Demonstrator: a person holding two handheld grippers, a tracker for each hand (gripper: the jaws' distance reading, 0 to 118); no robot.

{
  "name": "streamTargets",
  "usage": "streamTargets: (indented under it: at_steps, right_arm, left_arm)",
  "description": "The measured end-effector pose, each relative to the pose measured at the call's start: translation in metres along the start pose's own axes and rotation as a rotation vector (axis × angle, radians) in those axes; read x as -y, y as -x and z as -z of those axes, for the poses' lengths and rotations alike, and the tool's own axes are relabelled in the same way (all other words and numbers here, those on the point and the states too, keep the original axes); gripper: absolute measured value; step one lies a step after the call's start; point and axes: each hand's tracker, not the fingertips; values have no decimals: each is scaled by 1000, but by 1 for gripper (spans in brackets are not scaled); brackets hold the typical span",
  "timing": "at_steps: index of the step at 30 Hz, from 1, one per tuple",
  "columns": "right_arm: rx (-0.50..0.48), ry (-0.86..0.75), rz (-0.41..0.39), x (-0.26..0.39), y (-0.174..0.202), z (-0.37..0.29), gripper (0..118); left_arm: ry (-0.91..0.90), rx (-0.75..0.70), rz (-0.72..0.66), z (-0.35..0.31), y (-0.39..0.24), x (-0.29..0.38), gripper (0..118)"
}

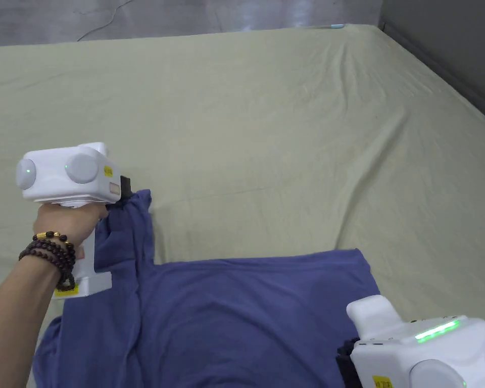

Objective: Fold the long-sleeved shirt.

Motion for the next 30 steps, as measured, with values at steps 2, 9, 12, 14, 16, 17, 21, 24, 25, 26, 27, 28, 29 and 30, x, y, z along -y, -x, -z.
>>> streamTargets:
  at_steps: [2,9,12,14,16,17,21,24,25,26,27,28,29,30]
  right_arm:
    - [2,-9,-8,4,1,-7,0]
    - [-6,-44,-68,25,13,-37,0]
    - [-7,-65,-93,36,16,-50,0]
    - [-5,-76,-95,45,19,-57,0]
    - [-4,-87,-102,51,22,-63,0]
    - [-4,-91,-106,54,24,-66,0]
    - [-12,-115,-116,66,32,-78,0]
    - [-12,-131,-129,74,37,-87,0]
    - [-11,-136,-134,76,38,-90,0]
    - [-11,-144,-136,78,38,-93,0]
    - [-14,-151,-135,79,38,-95,0]
    - [-20,-158,-131,80,37,-96,0]
    - [-26,-163,-121,80,36,-97,0]
    - [-28,-165,-114,80,36,-98,0]
  left_arm:
    - [-53,2,-6,-40,1,12,2]
    - [-106,-35,-84,-122,7,102,2]
    - [-84,-38,-125,-131,5,153,3]
    - [-53,-34,-156,-121,3,182,5]
    - [14,-45,-163,-106,2,205,10]
    - [58,-55,-163,-93,4,213,15]
    - [-19,-25,-230,-83,13,239,23]
    - [23,-27,-260,-93,19,236,85]
    - [47,-20,-276,-103,19,239,103]
    - [16,2,-309,-119,20,245,107]
    - [-29,30,-321,-130,22,249,106]
    - [-88,53,-320,-147,23,255,106]
    - [-121,51,-312,-172,14,266,106]
    - [-125,55,-306,-186,13,272,105]
